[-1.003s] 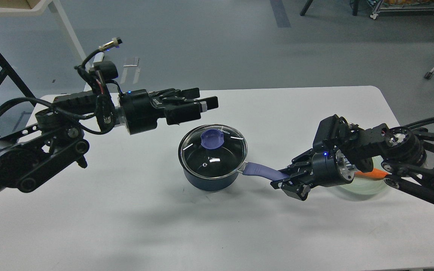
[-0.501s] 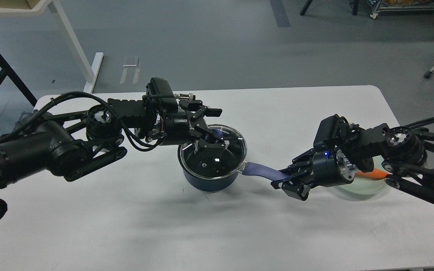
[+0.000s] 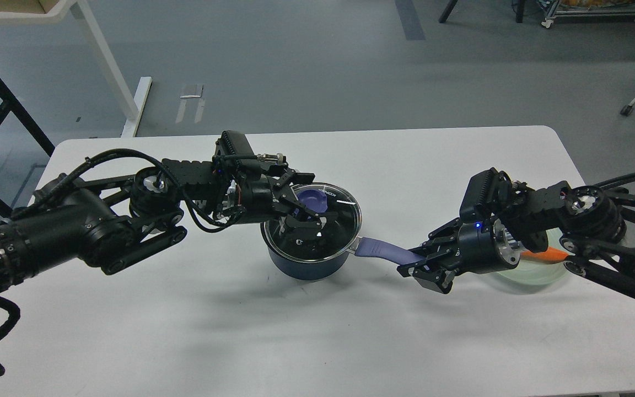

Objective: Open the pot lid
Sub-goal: 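Close the left gripper on the blue knob of the glass lid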

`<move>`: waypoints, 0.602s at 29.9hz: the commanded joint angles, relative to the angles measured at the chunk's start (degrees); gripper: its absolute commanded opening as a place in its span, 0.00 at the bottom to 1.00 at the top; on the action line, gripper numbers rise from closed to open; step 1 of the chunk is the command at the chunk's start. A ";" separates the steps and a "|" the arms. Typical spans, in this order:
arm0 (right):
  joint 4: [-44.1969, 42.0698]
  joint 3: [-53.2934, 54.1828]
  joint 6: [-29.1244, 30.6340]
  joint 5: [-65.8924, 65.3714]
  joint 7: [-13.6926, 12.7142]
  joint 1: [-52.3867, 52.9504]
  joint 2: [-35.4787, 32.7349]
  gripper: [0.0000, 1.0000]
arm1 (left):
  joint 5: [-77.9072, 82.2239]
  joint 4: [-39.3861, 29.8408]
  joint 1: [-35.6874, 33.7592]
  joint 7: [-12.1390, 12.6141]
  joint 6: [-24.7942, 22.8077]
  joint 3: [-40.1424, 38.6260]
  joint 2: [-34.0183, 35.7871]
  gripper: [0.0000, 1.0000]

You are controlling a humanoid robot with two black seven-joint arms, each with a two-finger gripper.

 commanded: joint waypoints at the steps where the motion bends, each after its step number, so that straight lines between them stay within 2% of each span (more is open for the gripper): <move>1: 0.02 0.01 -0.01 0.02 0.00 -0.08 -0.03 0.37 | 0.78 0.16 0.78 0.00 0.03 -0.01 0.27 0.99; 7: 0.02 0.09 -0.10 0.02 0.00 -0.08 -0.03 0.37 | 1.83 0.51 1.74 0.00 0.03 -0.01 0.27 0.95; 9: 0.02 0.09 -0.09 0.02 0.00 -0.16 -0.03 0.37 | 1.92 0.52 1.92 0.00 0.03 -0.01 0.27 0.90; 13: -0.07 0.18 -0.10 0.02 0.00 -0.17 -0.11 0.37 | 1.83 0.60 2.01 0.00 0.03 -0.01 0.18 0.67; 15: 0.02 0.18 -0.10 0.02 0.00 -0.17 -0.11 0.37 | 1.57 0.52 2.01 0.00 0.03 -0.01 0.10 0.62; 18: 0.02 0.18 -0.10 0.02 0.00 -0.25 -0.11 0.37 | 1.57 0.52 1.92 0.00 0.11 -0.10 0.10 0.44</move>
